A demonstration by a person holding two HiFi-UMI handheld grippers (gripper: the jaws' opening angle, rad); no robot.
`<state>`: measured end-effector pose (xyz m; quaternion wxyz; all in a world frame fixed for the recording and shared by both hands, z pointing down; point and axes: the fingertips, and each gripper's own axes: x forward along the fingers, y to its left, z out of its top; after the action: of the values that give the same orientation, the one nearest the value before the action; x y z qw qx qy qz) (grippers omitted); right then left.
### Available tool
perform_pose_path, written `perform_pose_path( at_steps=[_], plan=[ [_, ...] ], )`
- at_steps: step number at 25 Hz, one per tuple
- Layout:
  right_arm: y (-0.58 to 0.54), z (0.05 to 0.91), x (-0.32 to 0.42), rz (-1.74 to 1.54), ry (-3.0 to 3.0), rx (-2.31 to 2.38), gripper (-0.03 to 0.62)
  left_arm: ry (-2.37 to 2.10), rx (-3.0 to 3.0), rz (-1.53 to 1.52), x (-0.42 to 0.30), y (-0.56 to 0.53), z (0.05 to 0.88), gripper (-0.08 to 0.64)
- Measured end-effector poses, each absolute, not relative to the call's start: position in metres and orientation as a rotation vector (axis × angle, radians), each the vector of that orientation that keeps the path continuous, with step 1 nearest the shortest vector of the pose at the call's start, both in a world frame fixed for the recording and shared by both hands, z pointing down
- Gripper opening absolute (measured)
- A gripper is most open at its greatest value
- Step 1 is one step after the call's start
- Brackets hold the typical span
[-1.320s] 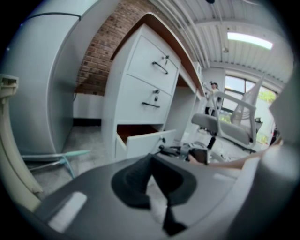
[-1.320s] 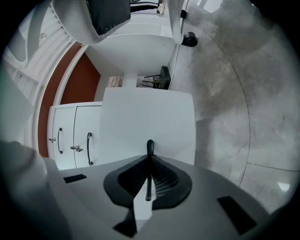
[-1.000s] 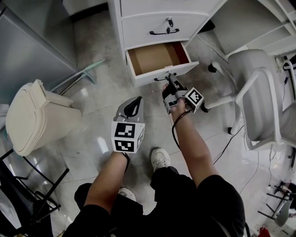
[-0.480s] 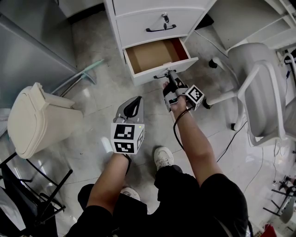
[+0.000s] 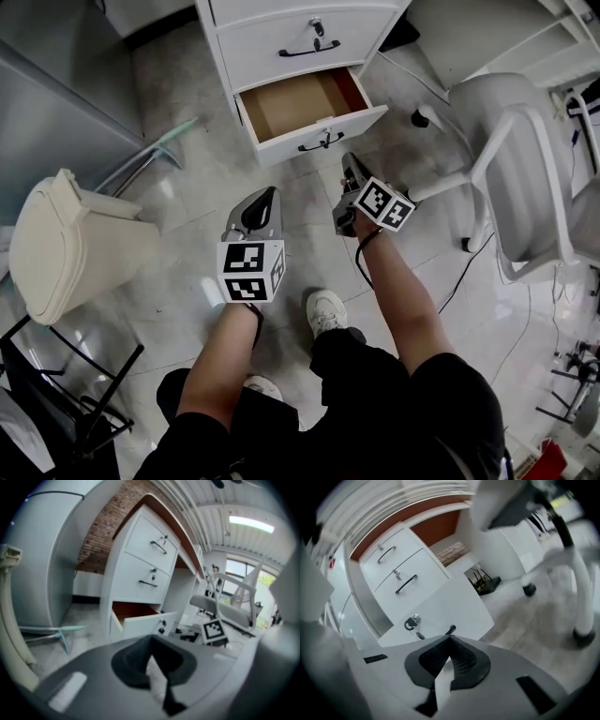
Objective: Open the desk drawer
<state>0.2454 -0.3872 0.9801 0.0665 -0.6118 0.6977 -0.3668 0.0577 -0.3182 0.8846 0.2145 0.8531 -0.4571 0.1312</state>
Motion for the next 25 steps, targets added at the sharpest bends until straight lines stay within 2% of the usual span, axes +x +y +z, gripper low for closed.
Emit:
perform_pose_path(
  at_steps=[5,9,18,25],
  plan=[
    [-0.354,0.899,0.211,-0.435,2.649,-2.006,-0.002,-1.242,2.407,0.336,0.070,-0.318,0.854,-0.002],
    [-0.339,0.812,0.176,-0.171,2.769,-1.910,-0.002,-1.238,2.438,0.316,0.074,-0.323,0.798,-0.002],
    [-0.326,0.588,0.150,-0.278,2.743,-1.869,-0.002,-1.183,2.412,0.307,0.073,-0.311,0.582,-0.003],
    [-0.270,0.403,0.145,-0.382,2.707,-1.923,-0.002,-1.116,2.452,0.349,0.082,-0.272,0.391,-0.003]
  ],
)
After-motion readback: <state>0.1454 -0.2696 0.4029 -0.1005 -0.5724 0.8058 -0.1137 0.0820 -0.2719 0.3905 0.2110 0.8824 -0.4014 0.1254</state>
